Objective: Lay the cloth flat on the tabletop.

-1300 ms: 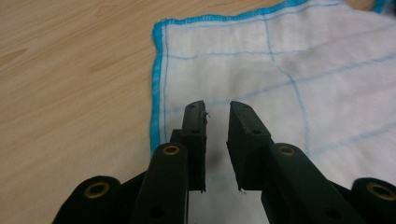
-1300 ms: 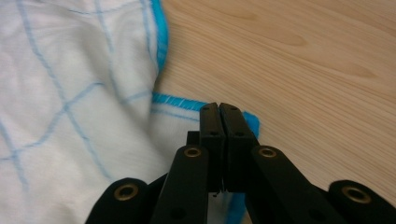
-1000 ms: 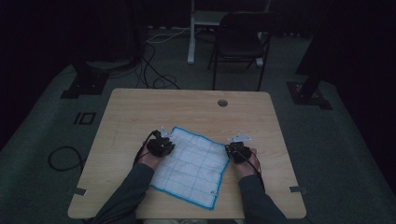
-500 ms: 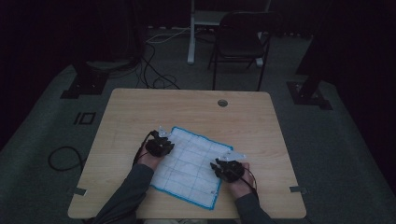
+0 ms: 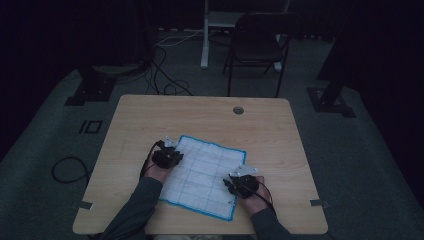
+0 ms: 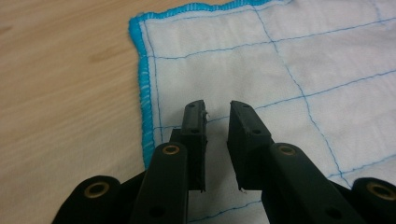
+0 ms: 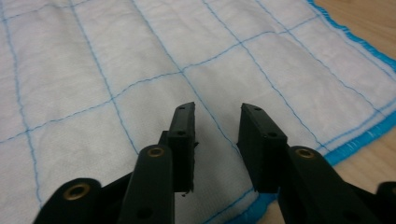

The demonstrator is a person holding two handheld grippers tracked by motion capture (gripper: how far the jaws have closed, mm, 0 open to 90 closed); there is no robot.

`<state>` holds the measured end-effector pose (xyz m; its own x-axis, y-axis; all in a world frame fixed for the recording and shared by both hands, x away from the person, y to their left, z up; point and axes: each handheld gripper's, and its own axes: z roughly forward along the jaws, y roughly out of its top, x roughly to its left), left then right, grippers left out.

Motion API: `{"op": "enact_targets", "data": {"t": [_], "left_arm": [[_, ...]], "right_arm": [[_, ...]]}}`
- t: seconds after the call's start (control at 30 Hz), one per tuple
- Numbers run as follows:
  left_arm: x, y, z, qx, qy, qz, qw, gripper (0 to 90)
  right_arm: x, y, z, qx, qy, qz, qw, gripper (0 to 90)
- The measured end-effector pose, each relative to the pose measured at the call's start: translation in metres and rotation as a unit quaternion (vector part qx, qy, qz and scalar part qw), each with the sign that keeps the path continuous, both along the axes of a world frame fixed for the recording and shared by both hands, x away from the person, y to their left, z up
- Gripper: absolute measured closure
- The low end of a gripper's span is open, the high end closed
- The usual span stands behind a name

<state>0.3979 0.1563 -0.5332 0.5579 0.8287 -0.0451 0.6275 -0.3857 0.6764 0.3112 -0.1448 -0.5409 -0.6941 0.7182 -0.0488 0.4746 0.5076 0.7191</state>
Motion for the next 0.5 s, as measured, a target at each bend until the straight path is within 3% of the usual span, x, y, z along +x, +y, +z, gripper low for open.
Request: {"op": "enact_targets", "data": {"t": [0.33,0.5], "left_arm": [[-0.014,0.010,0.000,-0.007,0.002,0.013,0.9999,73.3],[-0.025,0.018,0.004,0.002,-0.011,0.027,0.9996,66.4]], "right_arm": [[0.020,-0.007,-0.001,0.002,-0.006,-0.014,0.9999,61.8],[0.027,-0.008,-0.002,0.009,-0.004,-0.016,0.9998,61.0]]}}
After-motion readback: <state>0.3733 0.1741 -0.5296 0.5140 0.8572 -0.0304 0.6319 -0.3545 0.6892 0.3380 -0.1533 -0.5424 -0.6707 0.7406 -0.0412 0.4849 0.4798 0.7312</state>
